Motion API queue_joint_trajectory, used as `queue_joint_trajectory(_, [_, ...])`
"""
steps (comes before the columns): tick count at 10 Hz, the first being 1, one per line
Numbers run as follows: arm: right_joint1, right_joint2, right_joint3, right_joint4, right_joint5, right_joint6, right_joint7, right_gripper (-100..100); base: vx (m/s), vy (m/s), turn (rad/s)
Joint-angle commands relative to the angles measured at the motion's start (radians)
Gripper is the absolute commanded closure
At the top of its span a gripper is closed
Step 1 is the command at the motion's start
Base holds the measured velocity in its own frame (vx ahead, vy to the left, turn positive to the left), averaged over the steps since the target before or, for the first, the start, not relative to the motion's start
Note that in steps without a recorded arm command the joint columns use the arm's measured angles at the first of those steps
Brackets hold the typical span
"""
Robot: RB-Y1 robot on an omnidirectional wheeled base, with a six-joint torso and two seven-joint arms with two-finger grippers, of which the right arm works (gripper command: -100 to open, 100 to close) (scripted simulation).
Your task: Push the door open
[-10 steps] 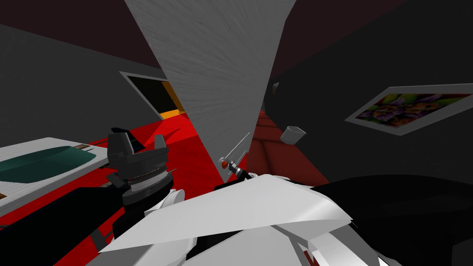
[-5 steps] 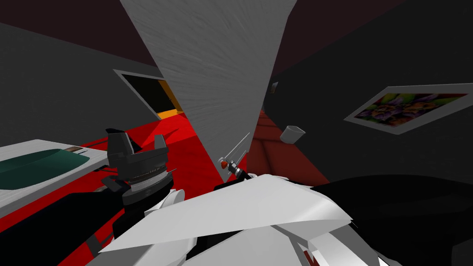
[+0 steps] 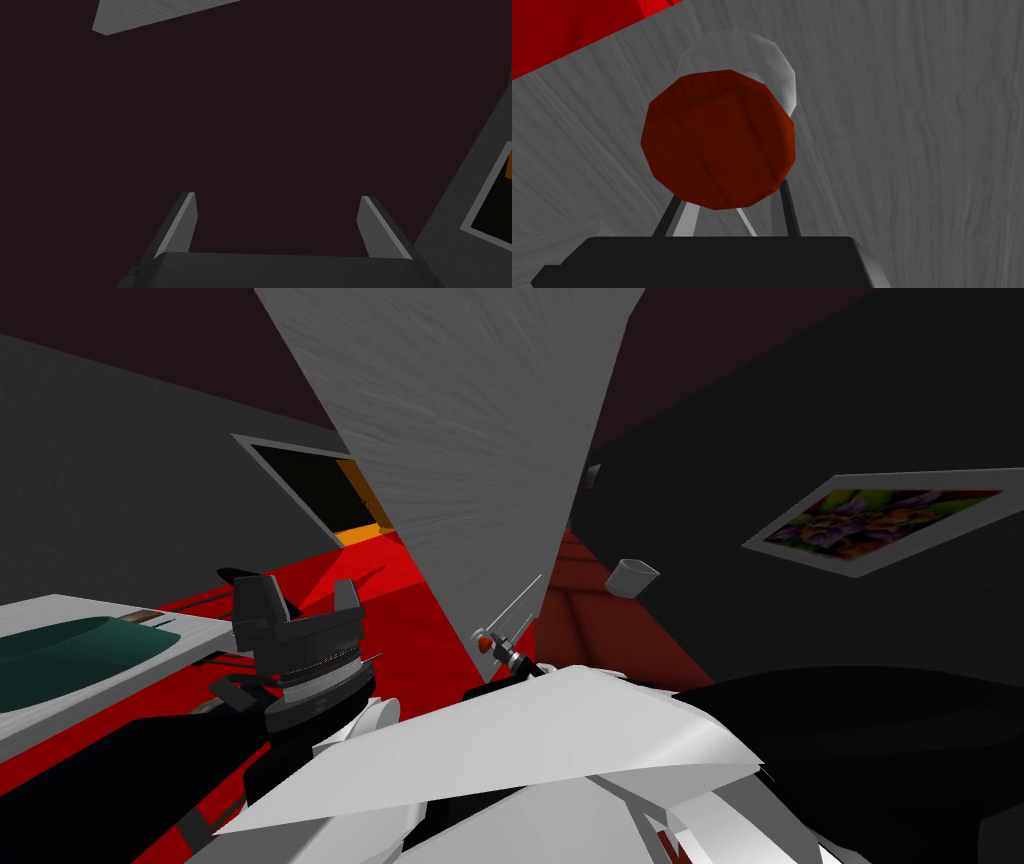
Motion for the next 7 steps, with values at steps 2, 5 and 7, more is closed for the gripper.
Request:
queue_joint_trajectory(2, [-0.016, 0.028, 0.011, 0.011, -0.025, -0.025, -0.081, 100, 0.037, 0.051, -0.052])
queue_joint_trajectory(5, [-0.016, 0.028, 0.011, 0.016, -0.025, -0.025, -0.096, 100, 0.018, 0.023, 0.001])
queue_joint_trajectory(7, [-0.018, 0.033, 0.016, 0.013, -0.037, -0.025, -0.137, 100, 0.014, 0.019, -0.038])
